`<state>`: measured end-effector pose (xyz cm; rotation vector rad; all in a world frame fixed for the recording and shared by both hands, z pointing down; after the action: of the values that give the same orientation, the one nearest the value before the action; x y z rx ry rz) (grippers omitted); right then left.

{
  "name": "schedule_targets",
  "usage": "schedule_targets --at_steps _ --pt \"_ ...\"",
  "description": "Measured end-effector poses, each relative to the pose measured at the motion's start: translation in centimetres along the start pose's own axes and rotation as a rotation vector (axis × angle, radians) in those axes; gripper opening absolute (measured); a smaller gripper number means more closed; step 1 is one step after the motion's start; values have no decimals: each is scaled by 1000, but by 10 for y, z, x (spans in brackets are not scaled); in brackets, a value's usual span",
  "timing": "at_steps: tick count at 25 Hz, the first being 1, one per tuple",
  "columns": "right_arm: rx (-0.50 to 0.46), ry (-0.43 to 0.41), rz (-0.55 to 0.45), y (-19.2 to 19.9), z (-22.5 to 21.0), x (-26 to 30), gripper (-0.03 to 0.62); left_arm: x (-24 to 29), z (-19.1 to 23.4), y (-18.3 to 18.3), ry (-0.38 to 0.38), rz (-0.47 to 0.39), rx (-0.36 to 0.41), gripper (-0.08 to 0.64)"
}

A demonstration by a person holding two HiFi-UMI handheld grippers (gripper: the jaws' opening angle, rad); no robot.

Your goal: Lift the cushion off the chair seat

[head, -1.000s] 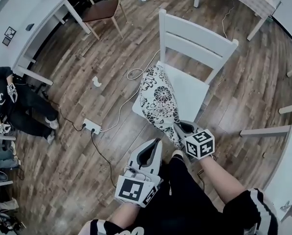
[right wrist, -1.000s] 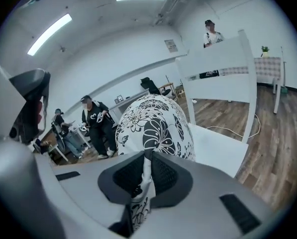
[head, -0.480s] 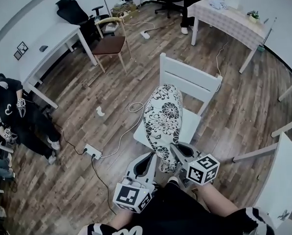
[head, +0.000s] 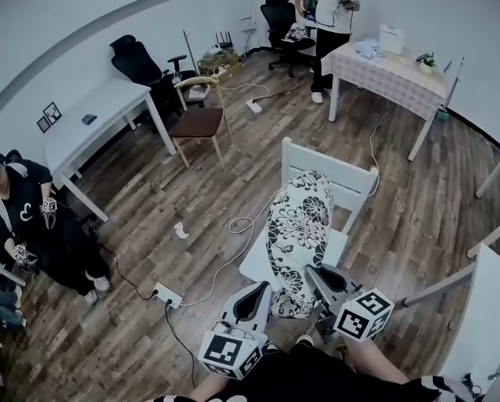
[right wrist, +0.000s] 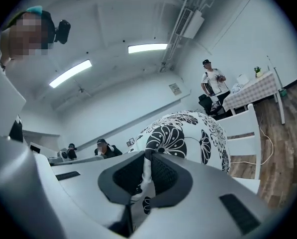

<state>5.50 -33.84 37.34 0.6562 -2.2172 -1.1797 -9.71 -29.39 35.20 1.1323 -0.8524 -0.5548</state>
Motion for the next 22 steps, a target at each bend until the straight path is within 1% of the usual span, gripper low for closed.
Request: schedule_targets --at_steps 4,9,12,14,17,22 --pt "-2 14 -59 -6 13 -5 37 -7 4 -1 37 -4 23 2" --pt "-56 58 -105 4 29 -18 37 -3 11 6 102 7 33 2" --pt "-46 65 -110 19 32 -31 37 3 -1 11 155 16 52 2" --pt "-47 72 -107 29 37 -39 37 -1 -13 15 175 13 61 2" --pt "-51 69 -121 31 48 -46 37 -11 -20 16 174 -1 68 2" --pt "-67 21 -138 27 65 -54 37 -34 -29 11 125 -37 84 2"
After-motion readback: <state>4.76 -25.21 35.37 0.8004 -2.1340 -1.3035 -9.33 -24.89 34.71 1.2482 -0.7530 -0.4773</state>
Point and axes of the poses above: the fingertips, and each gripper's own axes: x forward along the fingers, z to its left, y out of its underside, the point moved 5 cm from there along -x, backward along the fingers, and after that the axes turned 11 degrees about z, right-handed, at the moved point
